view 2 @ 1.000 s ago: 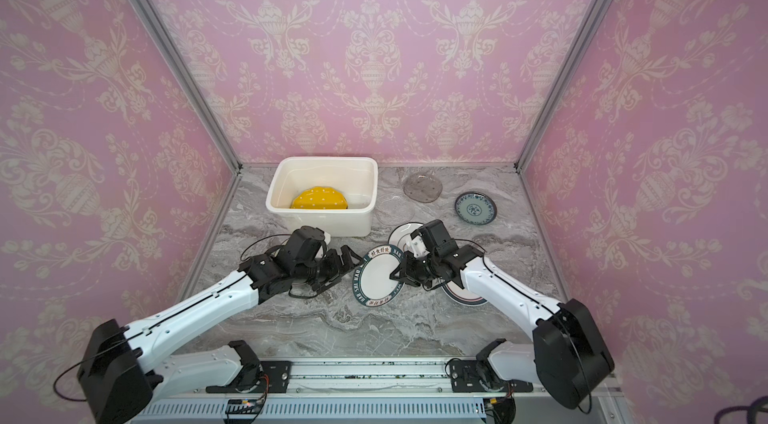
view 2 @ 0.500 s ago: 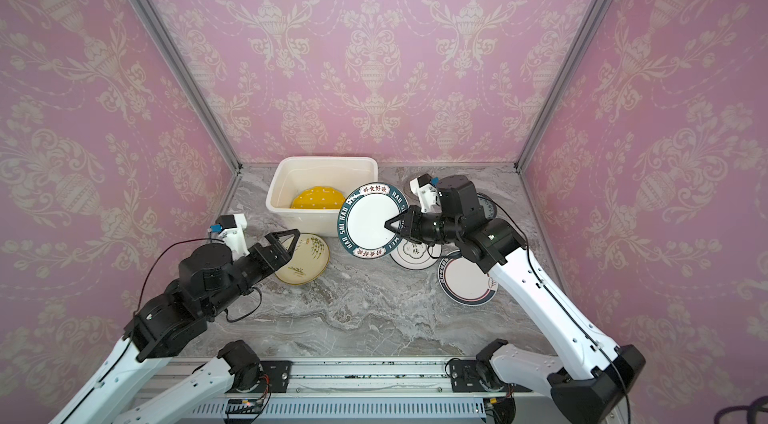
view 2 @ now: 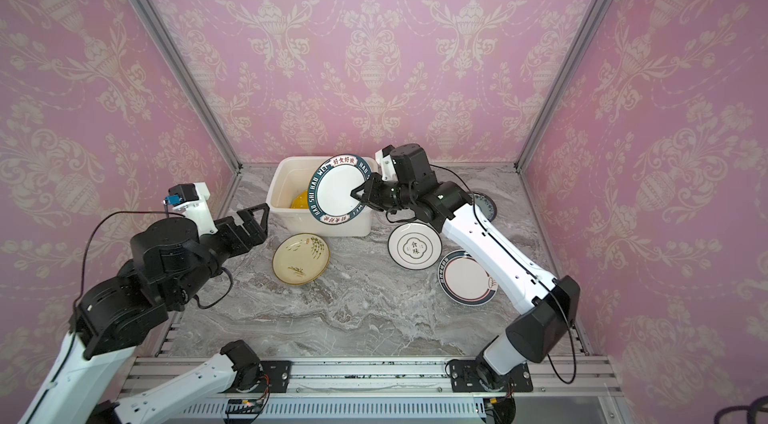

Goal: Place the plates into the plastic bin on the countertop
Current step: 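Lift the green-rimmed plate with the right gripper while the left gripper releases and withdraws, then lower the green-rimmed plate into the white bin onto the yellow plates with the right gripper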

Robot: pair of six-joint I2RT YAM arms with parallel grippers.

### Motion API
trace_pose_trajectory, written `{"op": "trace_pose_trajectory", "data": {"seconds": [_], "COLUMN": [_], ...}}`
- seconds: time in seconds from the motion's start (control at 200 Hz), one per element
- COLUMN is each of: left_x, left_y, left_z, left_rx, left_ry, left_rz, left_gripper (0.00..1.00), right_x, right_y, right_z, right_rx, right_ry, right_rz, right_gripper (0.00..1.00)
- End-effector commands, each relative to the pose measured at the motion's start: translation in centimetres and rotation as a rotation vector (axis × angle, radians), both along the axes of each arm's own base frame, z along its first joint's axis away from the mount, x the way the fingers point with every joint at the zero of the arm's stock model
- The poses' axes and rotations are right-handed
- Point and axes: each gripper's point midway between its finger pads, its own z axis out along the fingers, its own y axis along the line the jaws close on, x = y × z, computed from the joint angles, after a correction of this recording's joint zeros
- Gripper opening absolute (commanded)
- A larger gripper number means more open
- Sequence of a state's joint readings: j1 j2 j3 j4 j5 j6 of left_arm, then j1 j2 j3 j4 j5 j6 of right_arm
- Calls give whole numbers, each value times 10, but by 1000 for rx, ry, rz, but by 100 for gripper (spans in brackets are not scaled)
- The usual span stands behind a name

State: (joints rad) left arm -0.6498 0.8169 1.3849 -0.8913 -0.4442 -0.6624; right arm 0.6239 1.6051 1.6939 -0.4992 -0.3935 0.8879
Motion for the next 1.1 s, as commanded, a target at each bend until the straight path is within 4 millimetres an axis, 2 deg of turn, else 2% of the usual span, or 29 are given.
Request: {"op": "trace_pose_trajectory", "data": {"seconds": [0.0,0.13,0.395,0.495,0.63,0.73,0.951,1.096], "left_x": [-2,-1,17,27,40,48,57,62], "left_y": [14,18,15,9,-1,-8,-14,-16], "left_z": [-9,-14,-15,-19,-33,-43,-57,-67], "left_rx": [118,145,221,234,240,235,228,231], "left_ry": [22,20,-8,-10,17,46,89,129], "left_rz": [32,49,79,84,82,75,73,63], "left_gripper": [99,99,99,99,99,99,99,99], "right_x": [20,46,97,113,132,138,144,150], "right_y": [19,42,85,96,100,101,105,109], "right_z": [20,14,-18,-33,-54,-72,-126,-147], "right_rx": [37,37,30,46,68,63,18,22], "right_ry": [-58,-49,-27,-23,-9,8,68,90], "right_rz": [6,21,84,106,116,131,154,166], "right_gripper": [0,0,0,0,0,0,0,0]}}
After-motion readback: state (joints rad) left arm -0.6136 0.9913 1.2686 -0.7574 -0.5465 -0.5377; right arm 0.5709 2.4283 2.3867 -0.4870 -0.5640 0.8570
